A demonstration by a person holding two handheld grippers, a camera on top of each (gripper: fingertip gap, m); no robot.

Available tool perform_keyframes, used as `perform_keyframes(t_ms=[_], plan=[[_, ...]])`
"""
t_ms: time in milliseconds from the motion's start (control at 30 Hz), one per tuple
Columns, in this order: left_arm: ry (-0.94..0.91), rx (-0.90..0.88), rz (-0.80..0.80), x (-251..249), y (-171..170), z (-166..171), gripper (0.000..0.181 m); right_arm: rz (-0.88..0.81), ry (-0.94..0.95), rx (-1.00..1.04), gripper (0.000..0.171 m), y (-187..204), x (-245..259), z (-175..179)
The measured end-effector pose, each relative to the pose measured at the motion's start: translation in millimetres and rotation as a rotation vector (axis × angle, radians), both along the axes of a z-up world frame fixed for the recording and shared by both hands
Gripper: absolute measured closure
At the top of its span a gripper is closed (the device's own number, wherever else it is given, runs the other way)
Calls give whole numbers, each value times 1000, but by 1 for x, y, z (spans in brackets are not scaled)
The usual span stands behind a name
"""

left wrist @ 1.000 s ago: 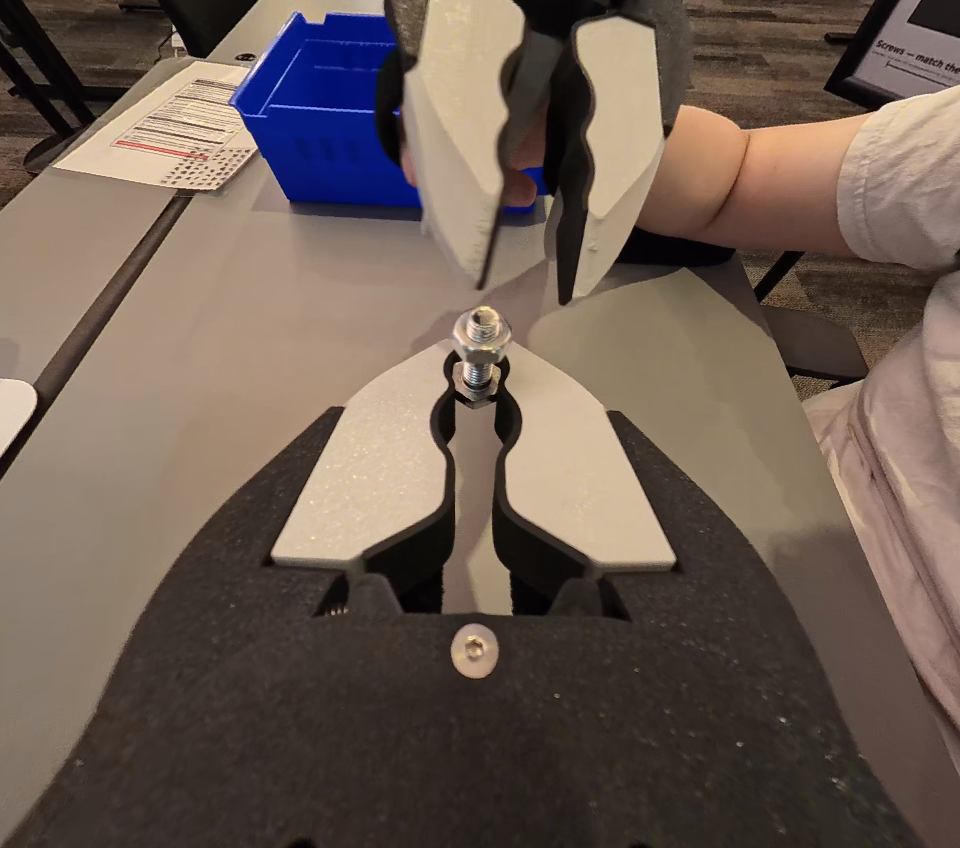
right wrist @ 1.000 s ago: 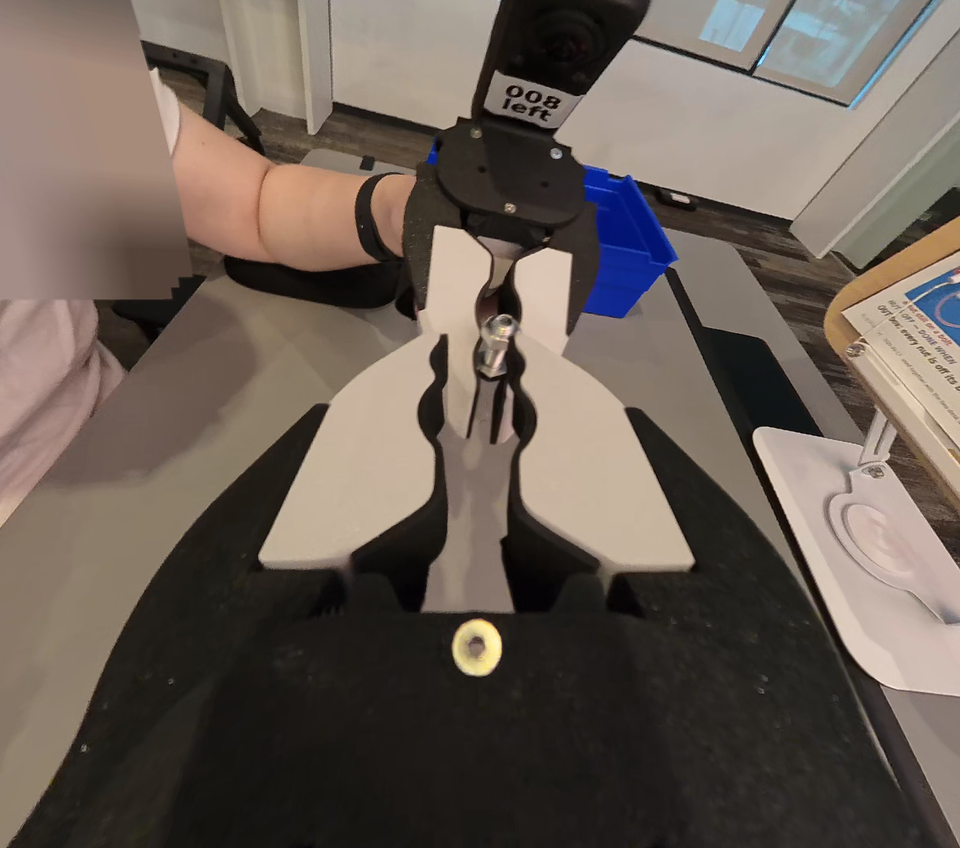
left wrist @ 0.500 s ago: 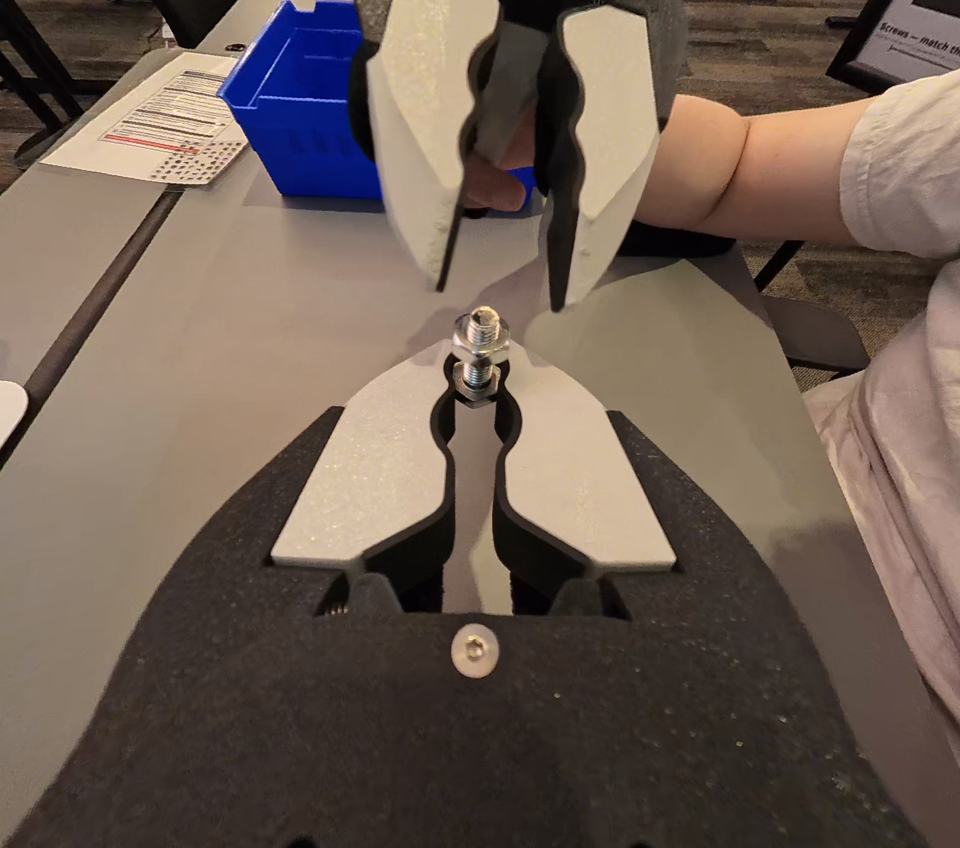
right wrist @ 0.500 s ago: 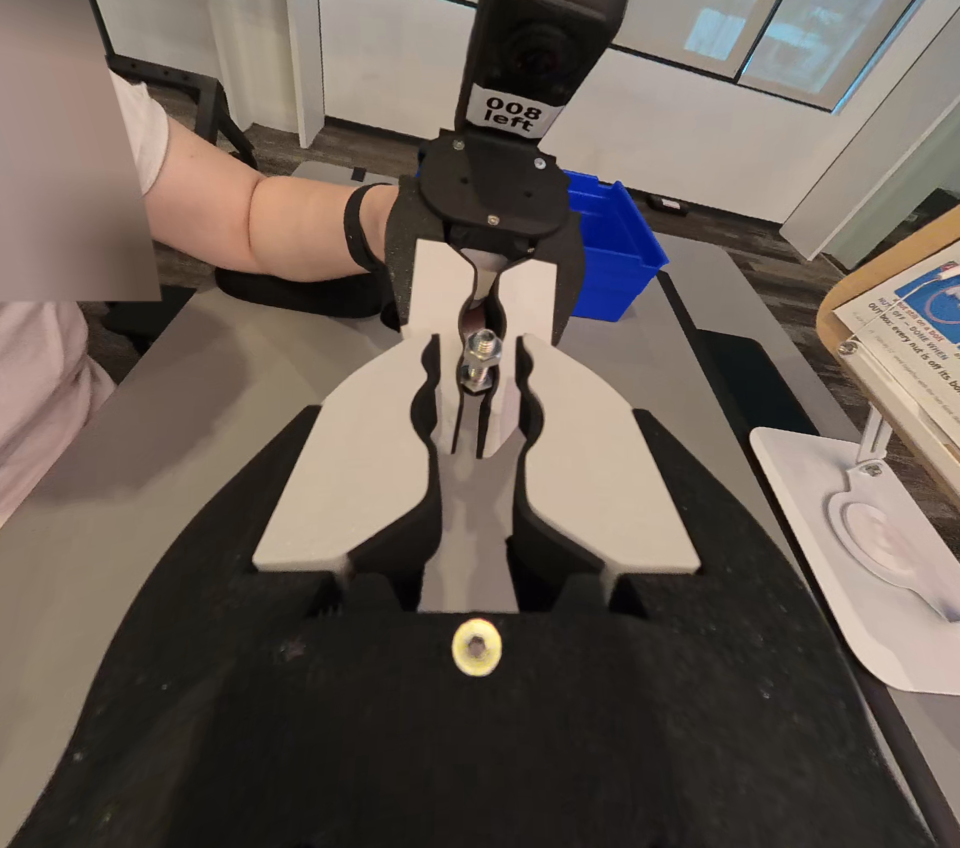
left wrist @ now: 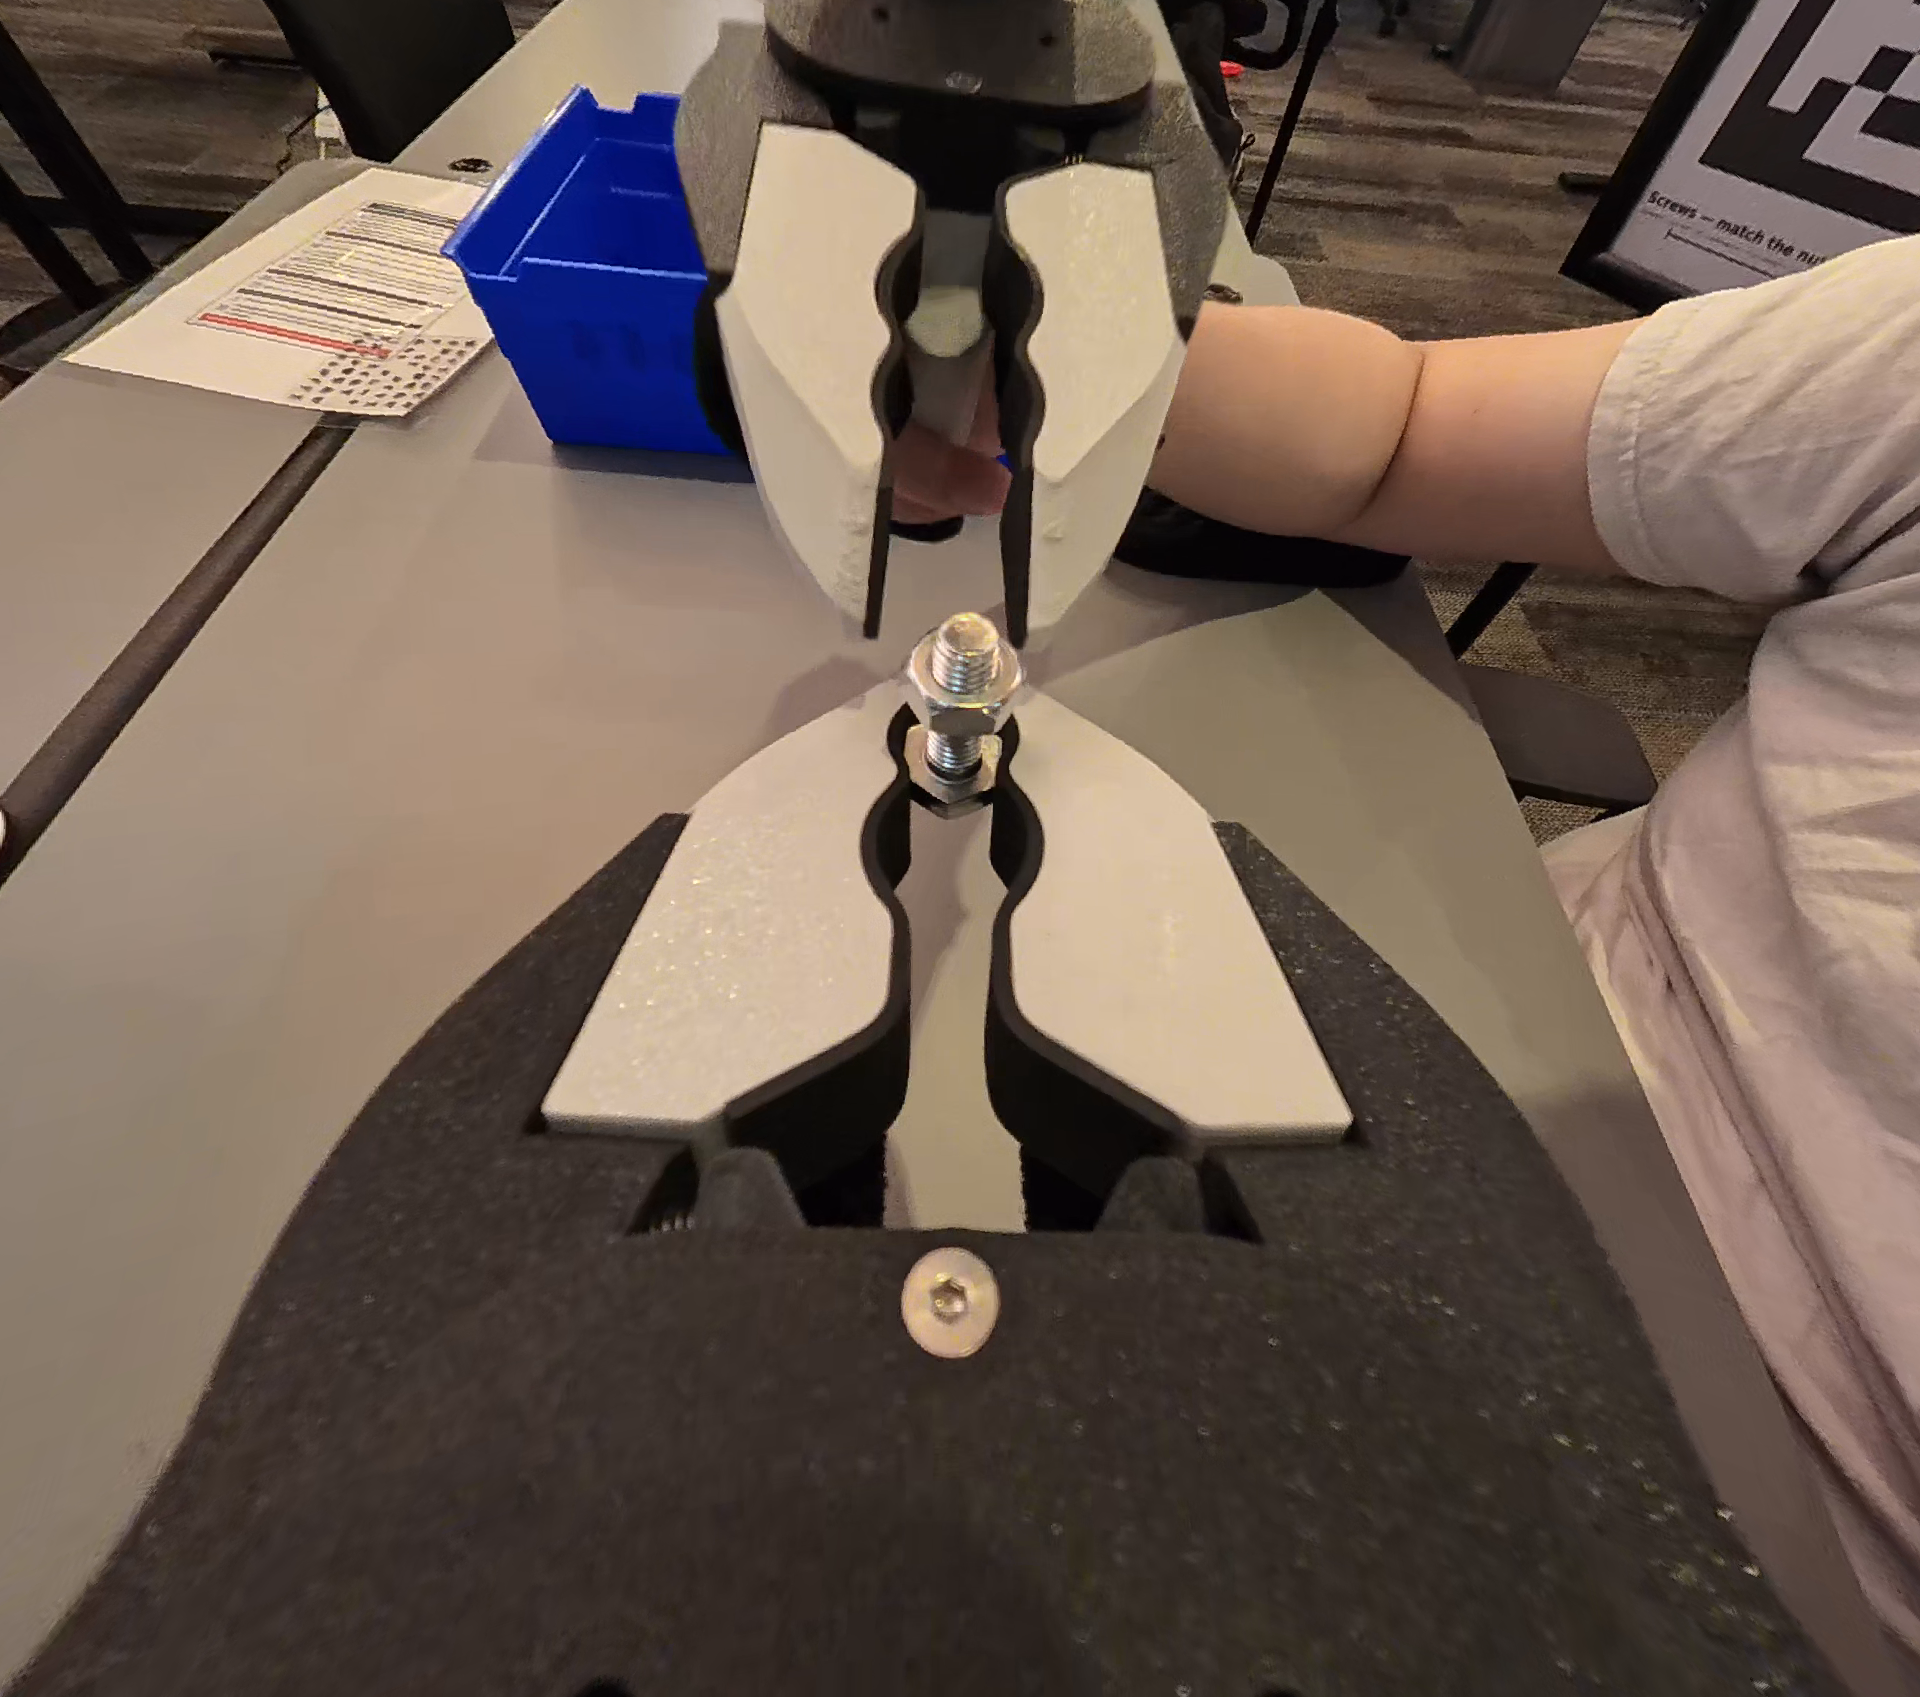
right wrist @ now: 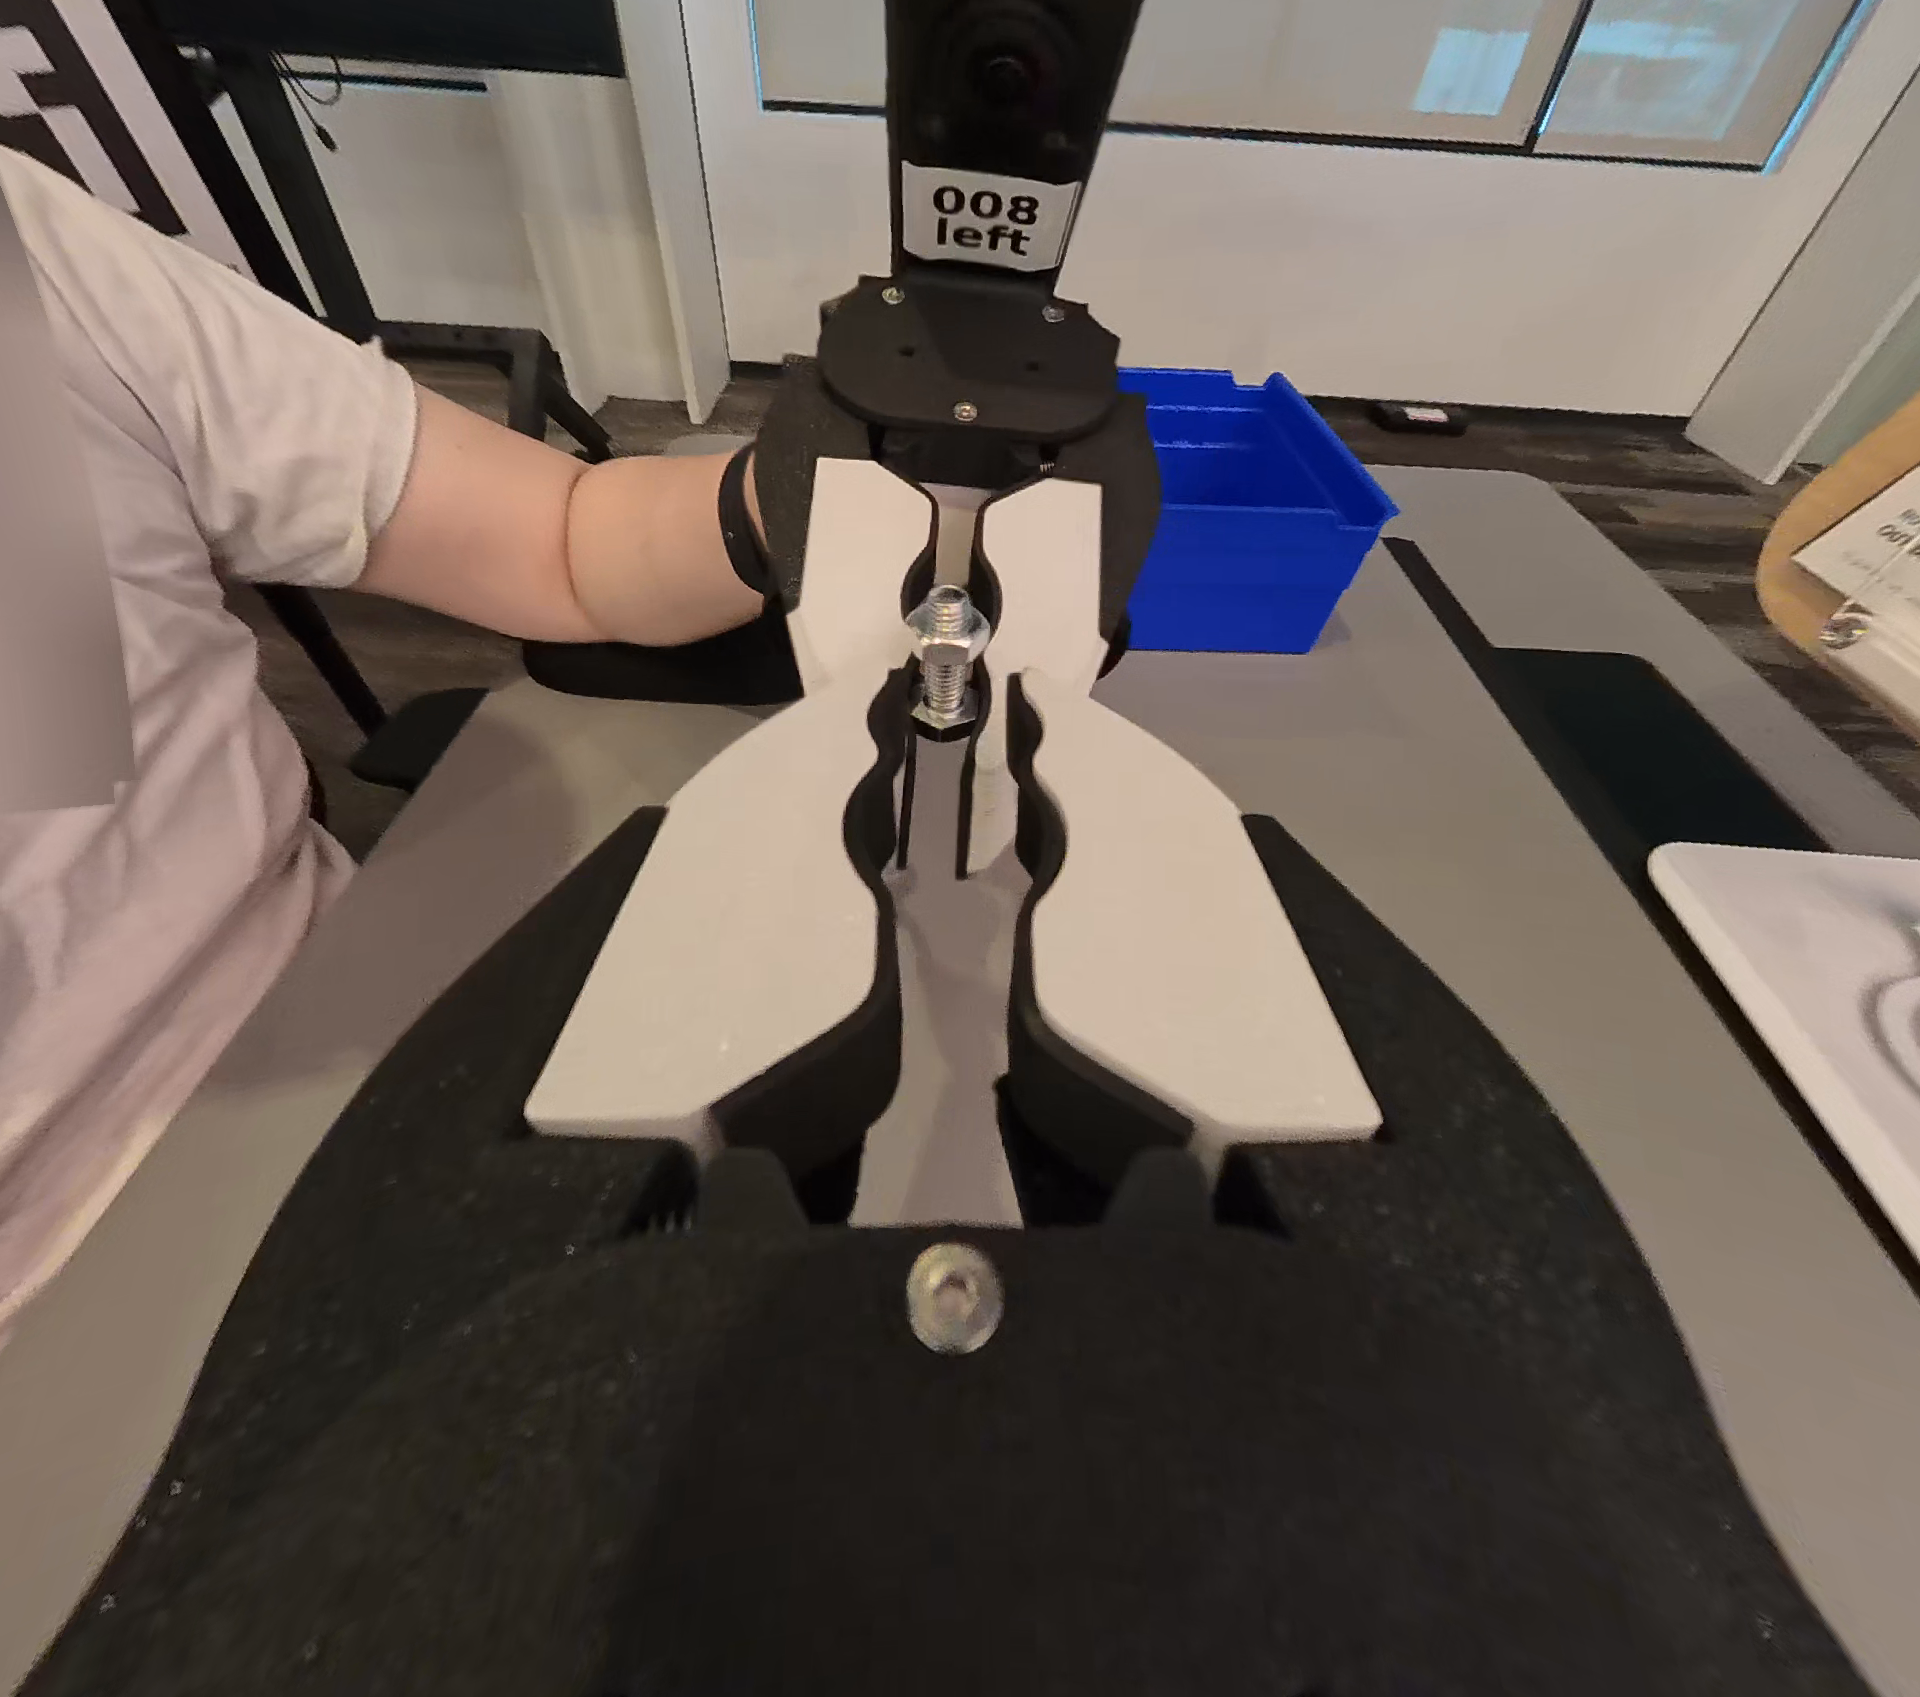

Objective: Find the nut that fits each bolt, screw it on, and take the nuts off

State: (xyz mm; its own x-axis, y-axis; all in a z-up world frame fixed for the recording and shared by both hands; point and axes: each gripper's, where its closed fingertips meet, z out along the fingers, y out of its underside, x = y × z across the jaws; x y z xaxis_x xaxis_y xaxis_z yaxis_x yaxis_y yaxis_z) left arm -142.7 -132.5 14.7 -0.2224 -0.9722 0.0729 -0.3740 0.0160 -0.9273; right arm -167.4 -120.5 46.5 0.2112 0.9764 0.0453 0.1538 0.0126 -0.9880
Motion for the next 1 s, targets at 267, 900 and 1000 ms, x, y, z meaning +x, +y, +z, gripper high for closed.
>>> perform_keyframes(t_ms=[267, 900, 1000], plan=[[-12, -3, -12, 2, -3, 1, 172, 60, 91, -48, 161, -4, -12, -4], [-11, -40, -51, 1, -8, 1, 167, 119, 178, -185, 164, -3, -12, -3], [-4, -26, -28, 2, -5, -1, 163, 125, 223, -242, 165, 1, -10, -2]])
